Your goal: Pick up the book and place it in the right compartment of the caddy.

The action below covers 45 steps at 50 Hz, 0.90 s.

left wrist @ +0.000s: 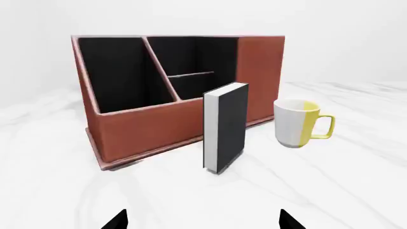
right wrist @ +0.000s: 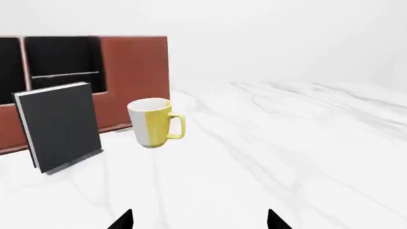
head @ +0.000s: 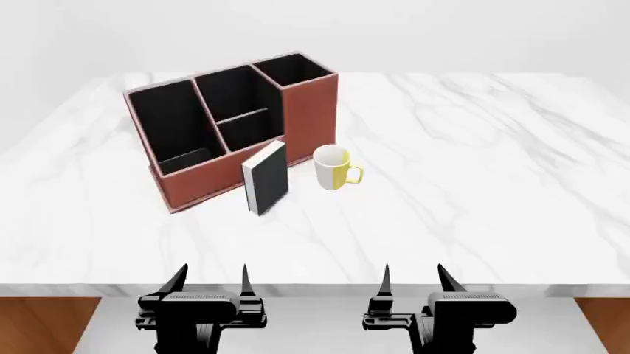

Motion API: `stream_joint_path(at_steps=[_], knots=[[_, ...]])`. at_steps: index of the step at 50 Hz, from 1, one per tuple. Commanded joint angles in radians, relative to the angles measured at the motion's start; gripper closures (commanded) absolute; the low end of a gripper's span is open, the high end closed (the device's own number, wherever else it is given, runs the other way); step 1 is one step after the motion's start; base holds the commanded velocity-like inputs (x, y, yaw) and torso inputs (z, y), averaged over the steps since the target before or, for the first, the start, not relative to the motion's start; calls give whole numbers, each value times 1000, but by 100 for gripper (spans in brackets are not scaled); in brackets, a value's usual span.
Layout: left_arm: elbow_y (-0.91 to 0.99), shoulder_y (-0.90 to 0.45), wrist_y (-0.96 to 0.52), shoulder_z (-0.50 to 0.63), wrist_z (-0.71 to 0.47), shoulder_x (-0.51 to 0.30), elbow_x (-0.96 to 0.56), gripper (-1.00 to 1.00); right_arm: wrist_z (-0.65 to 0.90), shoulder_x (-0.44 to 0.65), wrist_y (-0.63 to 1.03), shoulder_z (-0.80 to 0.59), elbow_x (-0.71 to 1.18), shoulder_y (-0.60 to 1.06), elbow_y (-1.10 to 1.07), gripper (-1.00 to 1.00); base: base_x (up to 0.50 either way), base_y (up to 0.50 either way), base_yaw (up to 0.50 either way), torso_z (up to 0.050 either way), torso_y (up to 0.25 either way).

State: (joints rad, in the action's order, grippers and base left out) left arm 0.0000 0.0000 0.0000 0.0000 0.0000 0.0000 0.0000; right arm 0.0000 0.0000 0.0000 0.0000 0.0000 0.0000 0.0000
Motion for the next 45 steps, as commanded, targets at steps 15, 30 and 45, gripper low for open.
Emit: stream_joint_path(at_steps=[15, 30, 45], knots=[[418, -42, -456, 32, -49, -61, -65, -100, 44, 57, 20, -88, 32, -20, -53, -100, 0, 0, 0, 0, 0], [818, -296, -715, -112, -56, -176, -185, -100, 99, 175, 477, 101, 162, 79, -831, -100, 0, 0, 0, 0, 0], [1046, -456, -786, -262, -479, -583, -723, -100, 1292, 1490, -186, -251, 628, 67, -1047, -100, 0, 0, 0, 0, 0]])
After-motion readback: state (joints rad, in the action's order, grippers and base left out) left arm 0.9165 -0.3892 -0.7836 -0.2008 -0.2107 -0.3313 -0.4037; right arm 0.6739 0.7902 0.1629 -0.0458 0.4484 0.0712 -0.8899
